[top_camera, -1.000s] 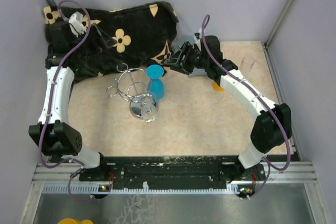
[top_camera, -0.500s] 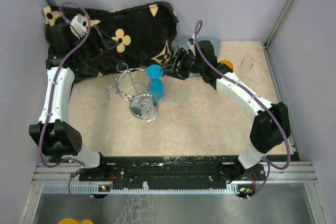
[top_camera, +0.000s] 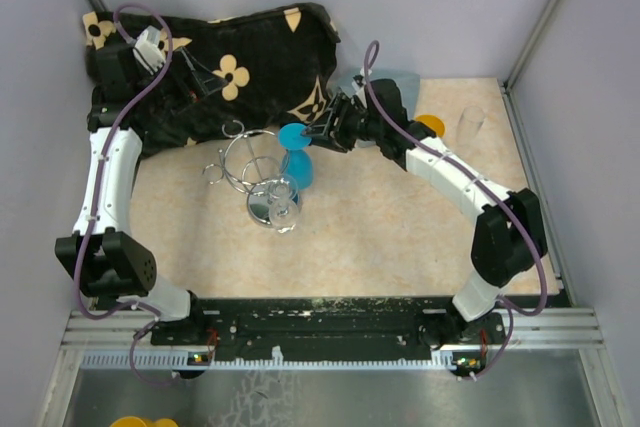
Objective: Take the wine glass off the wine glass rack
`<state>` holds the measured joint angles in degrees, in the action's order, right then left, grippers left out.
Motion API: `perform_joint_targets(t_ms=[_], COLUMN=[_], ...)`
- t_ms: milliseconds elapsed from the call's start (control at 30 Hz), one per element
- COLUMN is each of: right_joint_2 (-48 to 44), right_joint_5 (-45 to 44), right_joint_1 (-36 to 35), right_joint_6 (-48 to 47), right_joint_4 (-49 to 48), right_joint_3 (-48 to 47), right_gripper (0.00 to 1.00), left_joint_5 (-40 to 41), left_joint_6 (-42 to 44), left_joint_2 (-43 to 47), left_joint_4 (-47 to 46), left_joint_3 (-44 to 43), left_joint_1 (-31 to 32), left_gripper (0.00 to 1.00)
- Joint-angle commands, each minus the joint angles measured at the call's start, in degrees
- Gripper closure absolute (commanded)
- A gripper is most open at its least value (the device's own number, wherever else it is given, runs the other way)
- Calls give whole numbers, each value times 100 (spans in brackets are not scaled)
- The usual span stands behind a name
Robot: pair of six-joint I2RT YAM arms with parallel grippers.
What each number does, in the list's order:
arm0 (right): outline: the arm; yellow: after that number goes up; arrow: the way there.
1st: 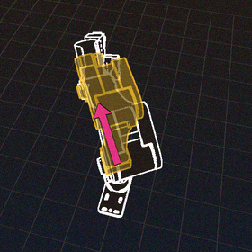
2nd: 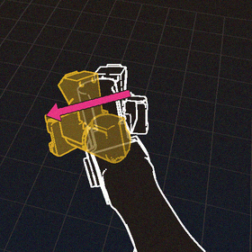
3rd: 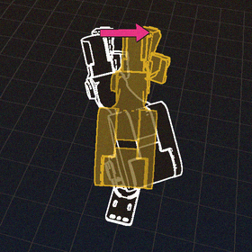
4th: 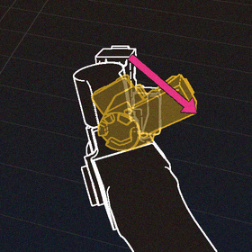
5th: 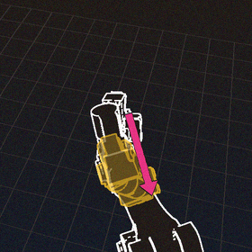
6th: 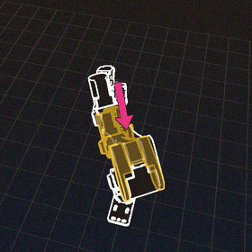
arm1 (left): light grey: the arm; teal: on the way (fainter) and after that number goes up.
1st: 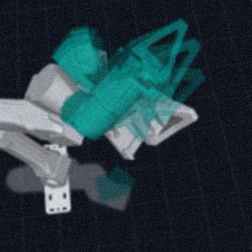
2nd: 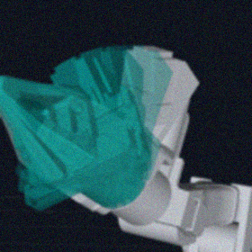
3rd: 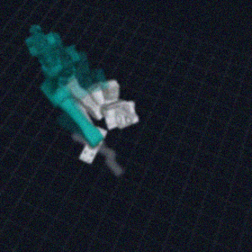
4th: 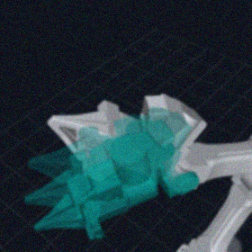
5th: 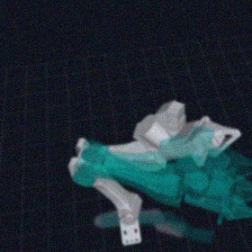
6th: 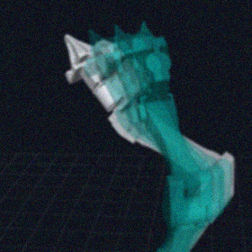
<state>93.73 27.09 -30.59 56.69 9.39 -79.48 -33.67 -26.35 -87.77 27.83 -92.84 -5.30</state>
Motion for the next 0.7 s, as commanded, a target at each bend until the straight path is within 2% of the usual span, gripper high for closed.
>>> perform_joint_targets(t_ms=[0,367,667], right_joint_2=[48,45,237], right_joint_5=[10,27,75], right_joint_1=[-103,-104,-106], right_joint_6=[56,60,105], right_joint_4=[-410,-463,-575], right_joint_3=[-25,32,65], right_gripper=[57,72,74], left_joint_5=[-130,-307,-358], left_joint_6=[-54,-101,-90], left_joint_2=[-56,-76,-66], left_joint_4=[-190,-331,-349], left_joint_3=[-81,16,19], left_joint_1=[-48,-50,-51], left_gripper=[0,0,0])
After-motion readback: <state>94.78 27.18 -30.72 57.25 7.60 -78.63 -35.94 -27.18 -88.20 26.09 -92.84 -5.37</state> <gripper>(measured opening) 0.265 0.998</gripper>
